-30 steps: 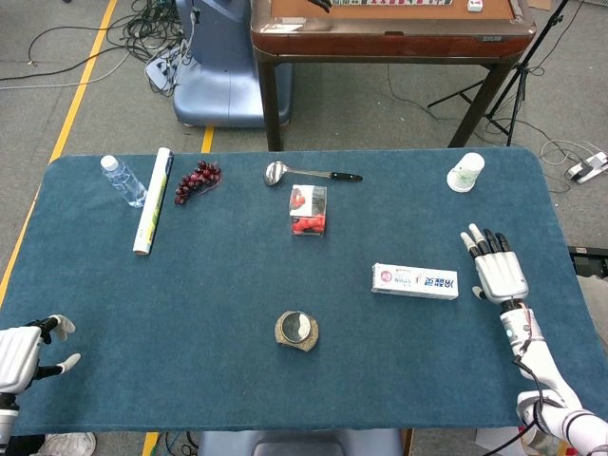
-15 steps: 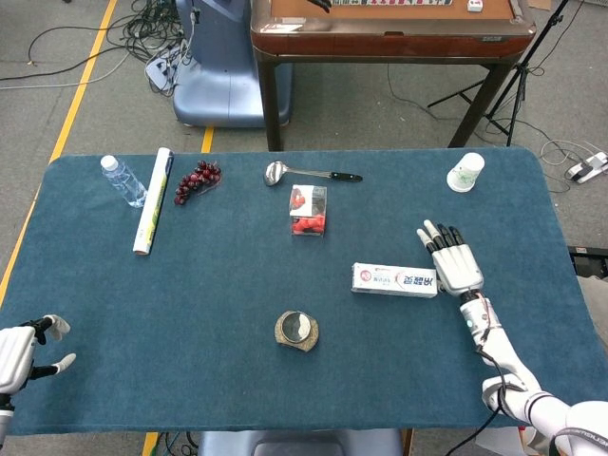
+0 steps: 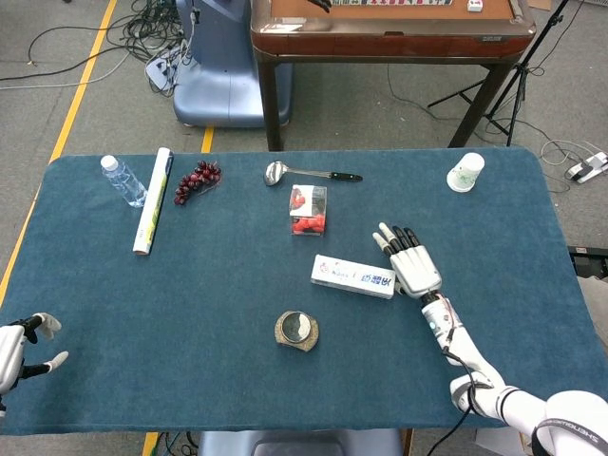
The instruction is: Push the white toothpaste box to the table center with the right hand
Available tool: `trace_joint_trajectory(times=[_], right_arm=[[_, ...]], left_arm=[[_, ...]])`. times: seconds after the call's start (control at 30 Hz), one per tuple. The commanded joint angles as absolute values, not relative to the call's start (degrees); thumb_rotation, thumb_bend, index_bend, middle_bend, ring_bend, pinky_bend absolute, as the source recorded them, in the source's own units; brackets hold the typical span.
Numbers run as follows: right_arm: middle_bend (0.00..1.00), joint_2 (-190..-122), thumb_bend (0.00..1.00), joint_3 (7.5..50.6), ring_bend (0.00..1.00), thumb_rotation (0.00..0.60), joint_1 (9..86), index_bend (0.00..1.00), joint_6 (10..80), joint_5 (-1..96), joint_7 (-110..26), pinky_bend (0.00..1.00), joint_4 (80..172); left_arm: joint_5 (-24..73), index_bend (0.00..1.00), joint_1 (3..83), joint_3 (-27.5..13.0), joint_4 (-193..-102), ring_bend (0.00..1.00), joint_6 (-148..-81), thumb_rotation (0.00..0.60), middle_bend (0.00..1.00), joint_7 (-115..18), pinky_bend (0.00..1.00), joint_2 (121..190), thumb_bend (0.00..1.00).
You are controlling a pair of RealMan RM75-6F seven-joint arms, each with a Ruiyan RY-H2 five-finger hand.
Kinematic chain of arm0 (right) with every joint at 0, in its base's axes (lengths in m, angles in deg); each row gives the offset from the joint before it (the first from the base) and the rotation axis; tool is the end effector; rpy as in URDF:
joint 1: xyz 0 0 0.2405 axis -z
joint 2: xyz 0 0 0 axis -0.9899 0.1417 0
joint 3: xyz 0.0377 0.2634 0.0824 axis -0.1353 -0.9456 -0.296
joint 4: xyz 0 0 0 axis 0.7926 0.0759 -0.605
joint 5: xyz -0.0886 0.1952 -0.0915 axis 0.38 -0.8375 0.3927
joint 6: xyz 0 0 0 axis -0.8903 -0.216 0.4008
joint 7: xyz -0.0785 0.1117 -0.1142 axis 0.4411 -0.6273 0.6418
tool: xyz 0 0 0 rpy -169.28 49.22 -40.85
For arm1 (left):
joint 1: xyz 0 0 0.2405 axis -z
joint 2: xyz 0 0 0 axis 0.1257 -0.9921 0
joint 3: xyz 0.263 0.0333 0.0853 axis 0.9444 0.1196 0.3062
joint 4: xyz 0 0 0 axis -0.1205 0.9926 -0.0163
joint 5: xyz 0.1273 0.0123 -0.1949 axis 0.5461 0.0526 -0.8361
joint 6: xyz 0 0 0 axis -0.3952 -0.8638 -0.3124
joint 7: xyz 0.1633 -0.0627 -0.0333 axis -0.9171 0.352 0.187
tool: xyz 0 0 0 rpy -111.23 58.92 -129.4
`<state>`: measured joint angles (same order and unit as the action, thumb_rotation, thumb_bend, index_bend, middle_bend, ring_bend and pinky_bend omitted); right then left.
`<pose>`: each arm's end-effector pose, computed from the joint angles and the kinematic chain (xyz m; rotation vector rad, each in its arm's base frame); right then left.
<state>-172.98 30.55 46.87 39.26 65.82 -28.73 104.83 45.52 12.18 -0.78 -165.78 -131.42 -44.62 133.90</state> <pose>-0.2578 -0.4070 -0.0658 1.8103 -0.6743 0.7759 -0.3661 0.2146 0.1563 -1.3606 -0.9899 -0.8175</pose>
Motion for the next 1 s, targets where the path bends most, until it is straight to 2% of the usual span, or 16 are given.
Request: trace_joint_trajectory(times=[0.03,0.33,0.83,1.0], right_arm=[[0.02,-173.5,0.00,29.9,0.00,0.600,45.8,0.06,39.2,65.5,-27.5,0.10,105.7],[0.02,-174.9,0.00,28.6,0.00,0.600,43.5,0.06,37.9,64.3,-25.2,0.10,106.3],[0.02,-181.1,0.00,26.2,0.00,0.600,37.2,0.06,35.1,62.5,-25.0,0.10,101.8],[0.02,-178.9,0.00,27.2,0.00,0.600,38.2,0.06,36.3,62.8,-23.9,0.10,104.4]], left_arm=[[45.5,0.48,12.1,-0.8,-165.8,0.55,-131.3,0.600,0.53,-44.5,0.69,133.8,0.13],[45.4,0.48,12.1,-0.7,-166.1,0.55,-131.1,0.600,0.53,-44.3,0.69,133.4,0.13],[44.6,0.48,11.6,-0.9,-166.3,0.55,-131.1,0.600,0.53,-43.2,0.69,132.5,0.13],[44.3,0.48,11.4,-1.1,-166.4,0.55,-131.3,0.600,0.53,-43.1,0.69,132.1,0.13]])
